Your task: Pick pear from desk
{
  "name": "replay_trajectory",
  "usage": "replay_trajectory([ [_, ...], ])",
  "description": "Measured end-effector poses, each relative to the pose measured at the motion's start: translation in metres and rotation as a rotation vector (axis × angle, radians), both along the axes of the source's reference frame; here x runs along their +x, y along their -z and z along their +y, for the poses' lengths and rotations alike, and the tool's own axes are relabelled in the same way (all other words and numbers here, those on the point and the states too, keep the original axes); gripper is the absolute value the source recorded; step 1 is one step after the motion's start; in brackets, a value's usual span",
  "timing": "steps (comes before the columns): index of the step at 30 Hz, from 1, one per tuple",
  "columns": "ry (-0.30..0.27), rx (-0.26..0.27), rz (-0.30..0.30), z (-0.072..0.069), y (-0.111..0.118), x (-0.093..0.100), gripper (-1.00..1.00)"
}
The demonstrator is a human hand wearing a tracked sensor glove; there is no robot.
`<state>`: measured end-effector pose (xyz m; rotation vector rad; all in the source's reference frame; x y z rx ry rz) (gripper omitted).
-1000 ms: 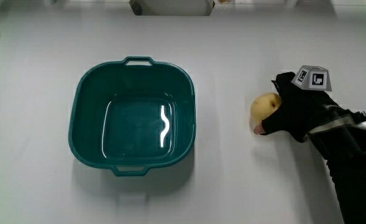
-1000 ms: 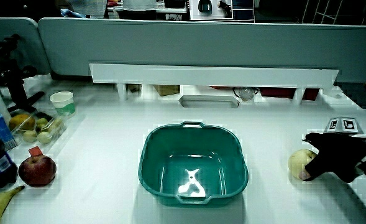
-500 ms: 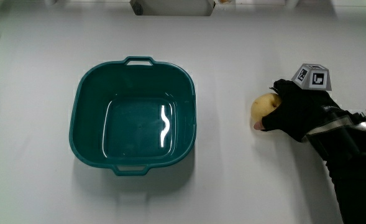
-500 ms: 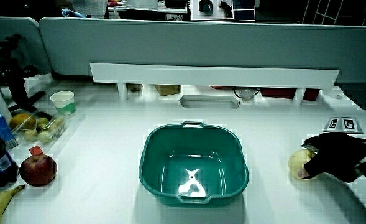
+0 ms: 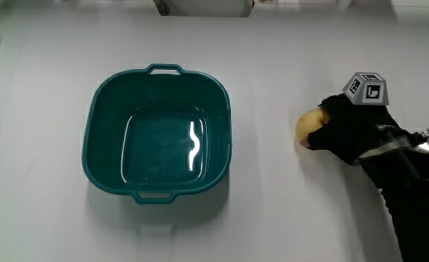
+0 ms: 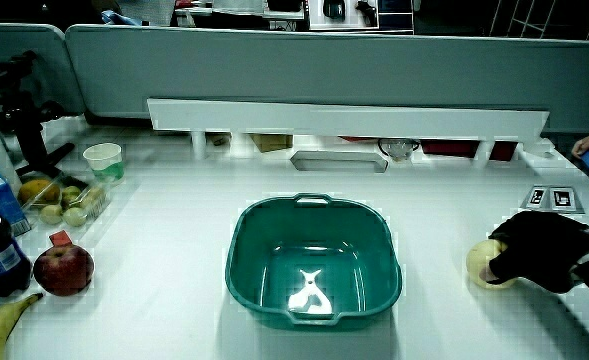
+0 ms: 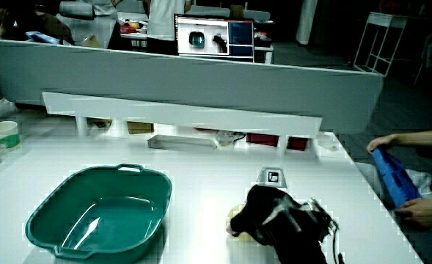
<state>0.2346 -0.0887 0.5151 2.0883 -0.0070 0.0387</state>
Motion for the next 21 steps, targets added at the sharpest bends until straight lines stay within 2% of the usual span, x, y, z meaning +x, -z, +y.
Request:
replay_trajectory([
  [2, 0.018, 0.024, -0.013, 0.000, 0.002, -0.001, 0.76],
  [3, 0.025, 0.040, 0.003, 0.000, 0.002, -0.002, 0.79],
  [4, 0.031, 0.043, -0.012, 0.001, 0.005, -0.003, 0.82],
  [10, 0.071, 0.070, -0.011, 0.001, 0.010, -0.011, 1.00],
  [13, 0.053, 0.087, -0.022, -0.002, 0.008, -0.008, 1.00],
  [14, 0.055, 0.097, -0.037, -0.003, 0.014, -0.009, 1.00],
  [16, 0.052, 0.118, -0.022, -0.008, 0.016, -0.008, 1.00],
  [17, 0.064, 0.126, -0.050, -0.010, 0.025, -0.012, 1.00],
  [20, 0.070, 0.159, -0.070, -0.016, 0.042, -0.021, 1.00],
  [21, 0.066, 0.177, -0.046, -0.018, 0.043, -0.021, 1.00],
])
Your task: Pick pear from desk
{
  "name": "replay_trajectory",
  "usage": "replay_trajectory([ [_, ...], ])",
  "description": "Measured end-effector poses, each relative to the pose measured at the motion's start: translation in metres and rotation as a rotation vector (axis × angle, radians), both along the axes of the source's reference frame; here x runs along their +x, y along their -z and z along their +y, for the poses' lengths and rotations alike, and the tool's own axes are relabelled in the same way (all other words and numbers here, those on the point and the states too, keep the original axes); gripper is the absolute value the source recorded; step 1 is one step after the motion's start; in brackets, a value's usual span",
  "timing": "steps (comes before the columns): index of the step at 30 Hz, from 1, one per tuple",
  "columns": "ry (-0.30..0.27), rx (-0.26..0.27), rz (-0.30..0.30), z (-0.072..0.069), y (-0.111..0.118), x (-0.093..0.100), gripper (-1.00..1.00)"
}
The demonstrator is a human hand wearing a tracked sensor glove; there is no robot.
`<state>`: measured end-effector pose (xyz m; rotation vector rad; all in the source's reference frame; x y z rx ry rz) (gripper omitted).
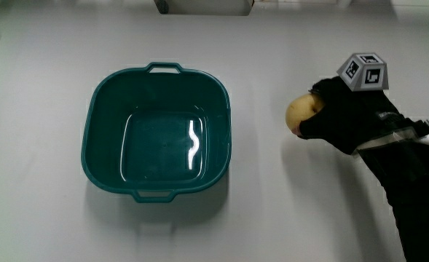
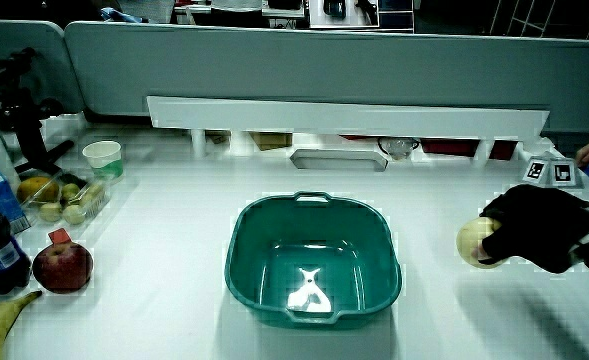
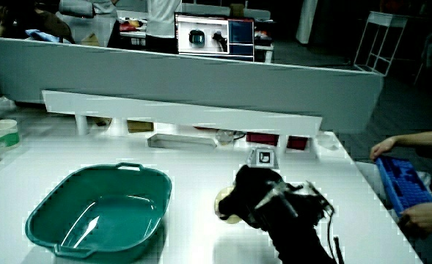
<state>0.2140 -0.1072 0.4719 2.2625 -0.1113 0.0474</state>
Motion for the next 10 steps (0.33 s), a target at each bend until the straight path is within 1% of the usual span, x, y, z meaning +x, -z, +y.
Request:
replay_trajectory([
  [1, 0.013, -0.004, -0.036, -0.002, 0.006, -0.004, 1.00],
  [2, 0.017, -0.001, -0.047, -0.003, 0.013, -0.008, 1.00],
  [3, 0.018, 0.010, -0.048, -0.006, 0.015, -0.010, 1.00],
  [4, 0.022, 0.009, -0.057, -0.007, 0.020, -0.015, 1.00],
  [5, 0.042, 0.019, -0.099, -0.008, 0.031, -0.023, 1.00],
  [6, 0.045, 0.030, -0.100, -0.009, 0.034, -0.027, 1.00],
  [7, 0.065, 0.037, -0.108, -0.010, 0.040, -0.034, 1.00],
  [8, 0.067, 0.058, -0.139, -0.011, 0.043, -0.038, 1.00],
  [9, 0.080, 0.040, -0.152, -0.012, 0.047, -0.045, 1.00],
  [10, 0.092, 0.039, -0.168, -0.013, 0.052, -0.052, 1.00],
])
